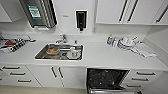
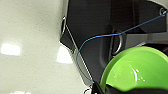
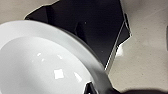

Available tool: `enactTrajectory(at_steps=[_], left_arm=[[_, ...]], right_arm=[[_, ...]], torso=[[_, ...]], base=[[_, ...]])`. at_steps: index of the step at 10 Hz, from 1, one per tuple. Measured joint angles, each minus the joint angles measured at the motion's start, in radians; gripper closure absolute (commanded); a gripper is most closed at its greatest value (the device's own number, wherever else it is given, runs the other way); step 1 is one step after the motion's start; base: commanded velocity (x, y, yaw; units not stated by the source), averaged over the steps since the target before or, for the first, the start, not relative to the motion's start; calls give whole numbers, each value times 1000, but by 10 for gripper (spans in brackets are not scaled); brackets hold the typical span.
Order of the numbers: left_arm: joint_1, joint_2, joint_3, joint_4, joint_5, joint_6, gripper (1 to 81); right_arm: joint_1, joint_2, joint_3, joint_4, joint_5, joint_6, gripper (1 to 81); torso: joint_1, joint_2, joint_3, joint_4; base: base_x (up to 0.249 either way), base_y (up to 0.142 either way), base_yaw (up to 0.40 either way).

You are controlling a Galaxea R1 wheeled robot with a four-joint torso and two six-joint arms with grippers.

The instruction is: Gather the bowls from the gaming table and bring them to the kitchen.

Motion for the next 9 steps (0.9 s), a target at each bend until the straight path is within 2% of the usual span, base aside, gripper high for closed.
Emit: enactTrajectory(at_steps=[1,3,6,7,9], left_arm=[[4,-15,15,-7,-9,13,811],[6,-97,86,31,-38,-8,811],[15,-196,127,74,-82,-91,811],[18,-214,140,84,-101,-122,811],[-3,-271,173,91,-118,-165,811]], right_arm=[[0,0,0,0,0,0,811],[0,0,0,0,0,0,811],[7,0,-1,0,-1,0,811],[9,0,-1,0,-1,0,811],[12,0,-2,0,-4,0,811]], torso=[[0,0,0,0],[0,0,0,0],[0,0,0,0],[0,0,0,0],[0,0,0,0]], base=[[0,0,0],[0,0,0],[0,0,0],[0,0,0],[0,0,0]])
